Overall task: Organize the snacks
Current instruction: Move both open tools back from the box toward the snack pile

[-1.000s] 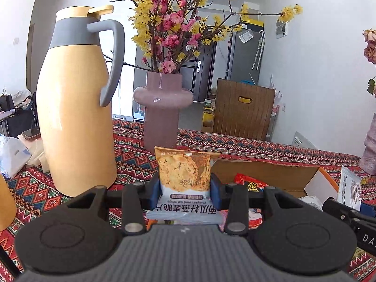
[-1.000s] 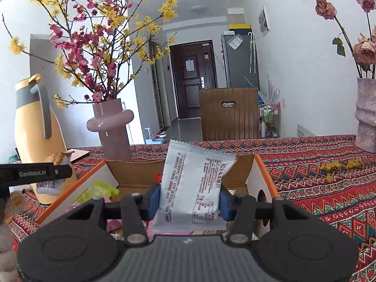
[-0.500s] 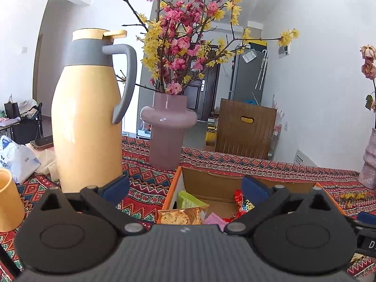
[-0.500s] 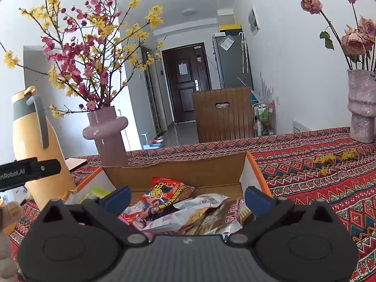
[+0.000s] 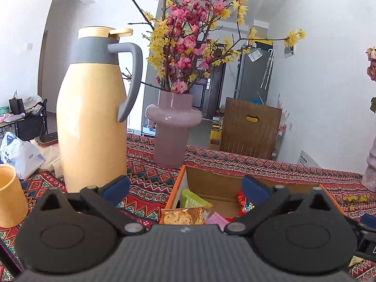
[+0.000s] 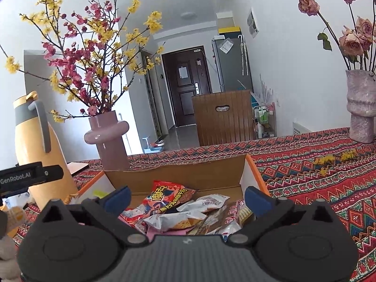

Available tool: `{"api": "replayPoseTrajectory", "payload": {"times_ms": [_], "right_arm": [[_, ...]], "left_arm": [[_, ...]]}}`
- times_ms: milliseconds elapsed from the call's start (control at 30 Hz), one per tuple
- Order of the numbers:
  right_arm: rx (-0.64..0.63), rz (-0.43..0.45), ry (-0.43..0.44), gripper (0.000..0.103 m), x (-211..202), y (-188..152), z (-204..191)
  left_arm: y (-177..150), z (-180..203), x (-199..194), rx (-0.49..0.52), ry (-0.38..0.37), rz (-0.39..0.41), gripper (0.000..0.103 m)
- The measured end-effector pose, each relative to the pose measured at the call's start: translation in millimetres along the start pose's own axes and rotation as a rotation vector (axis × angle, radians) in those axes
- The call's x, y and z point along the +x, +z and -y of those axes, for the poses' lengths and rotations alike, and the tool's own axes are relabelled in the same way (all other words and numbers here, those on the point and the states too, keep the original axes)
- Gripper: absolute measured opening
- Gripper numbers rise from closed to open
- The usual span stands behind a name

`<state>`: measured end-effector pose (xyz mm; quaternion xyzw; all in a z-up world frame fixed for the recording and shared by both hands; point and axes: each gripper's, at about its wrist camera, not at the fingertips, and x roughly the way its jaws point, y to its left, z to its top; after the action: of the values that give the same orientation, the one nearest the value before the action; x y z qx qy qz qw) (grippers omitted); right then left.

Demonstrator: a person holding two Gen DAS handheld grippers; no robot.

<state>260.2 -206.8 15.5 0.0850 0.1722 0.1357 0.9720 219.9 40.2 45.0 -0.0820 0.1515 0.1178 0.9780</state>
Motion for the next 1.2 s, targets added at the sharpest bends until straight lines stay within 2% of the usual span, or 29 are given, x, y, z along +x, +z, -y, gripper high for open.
{"api": "replayPoseTrajectory", "payload": {"times_ms": [200,567,833,1200], "right_arm": [[-0.033,0.017,0.016,0.103,-16,9,-8],[-0.06,0.017,0.036,0.103,-62,5,-16],[-0.066,-0.049,0.042,0.103,-85,-18,-24],[-0.077,-0.15,0.053,0.103,-107,-53,-42]], "left_arm": [[9,-5,-21,-0.019,-0.008,0.001,0.103],[-5,-13,-53,0.018,-0.01,-0.035,0.103],[-24,-31,-82,0.03,0.007,-0.063,0.103],[-66,-66,-99,0.079,0.052,-0.16,0.103]]}}
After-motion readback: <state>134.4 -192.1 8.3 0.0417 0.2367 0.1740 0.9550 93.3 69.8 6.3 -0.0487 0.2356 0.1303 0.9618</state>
